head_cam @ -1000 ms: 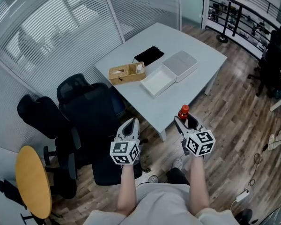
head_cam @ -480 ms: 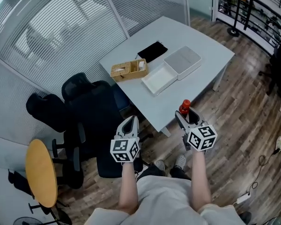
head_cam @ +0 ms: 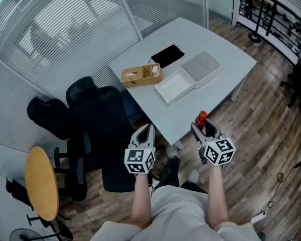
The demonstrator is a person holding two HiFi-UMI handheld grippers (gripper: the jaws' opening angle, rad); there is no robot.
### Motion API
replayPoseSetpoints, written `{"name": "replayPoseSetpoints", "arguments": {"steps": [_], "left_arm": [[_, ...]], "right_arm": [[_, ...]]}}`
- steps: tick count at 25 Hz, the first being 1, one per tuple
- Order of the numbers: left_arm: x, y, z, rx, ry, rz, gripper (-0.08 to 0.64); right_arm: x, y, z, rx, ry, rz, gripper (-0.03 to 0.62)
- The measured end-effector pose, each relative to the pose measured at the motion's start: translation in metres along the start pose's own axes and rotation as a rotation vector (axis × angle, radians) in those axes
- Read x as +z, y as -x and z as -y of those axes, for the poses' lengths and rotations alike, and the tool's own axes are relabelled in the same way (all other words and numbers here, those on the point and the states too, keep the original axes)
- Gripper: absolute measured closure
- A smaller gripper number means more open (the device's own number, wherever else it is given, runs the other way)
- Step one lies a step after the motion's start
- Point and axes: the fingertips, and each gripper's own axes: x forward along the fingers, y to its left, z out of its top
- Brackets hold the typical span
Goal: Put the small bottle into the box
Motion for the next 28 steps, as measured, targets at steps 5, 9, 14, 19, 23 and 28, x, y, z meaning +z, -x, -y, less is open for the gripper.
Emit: {"name": "replayPoseSetpoints", "arguments": {"steps": [5,9,14,19,23,28], "left_arm": [[0.008,-0.036,-0.013,-0.023,0.043,0.021,0.531],[0.012,-0.058,-0.032,-0.023,0.052,0.02,0.531],[0.017,-0.086,-0.072,0.008,0.062,-0.007,0.531],[0.019,-0.125,-0.103,0.002,0.087,-0.038,0.531],[0.025,-0.156,-0.117,-0.026,0.098,-0.041,0.531],[0.036,-0.184,-0.131,-0.05,0.112,-0.041,0.531]], "right_arm": [[0.007,-0.026,0.015,-0.016,0.052,-0.026,0.366],[0.017,-0.056,0.027,-0.026,0.066,-0.027,0.366],[0.02,-0.103,0.035,-0.011,0.079,-0.057,0.365],[0.024,-0.153,0.046,-0.005,0.092,-0.097,0.365],[0.032,-0.185,0.055,-0.018,0.095,-0.104,0.366],[0.038,-0.215,0.063,-0.039,0.091,-0.113,0.365]]}}
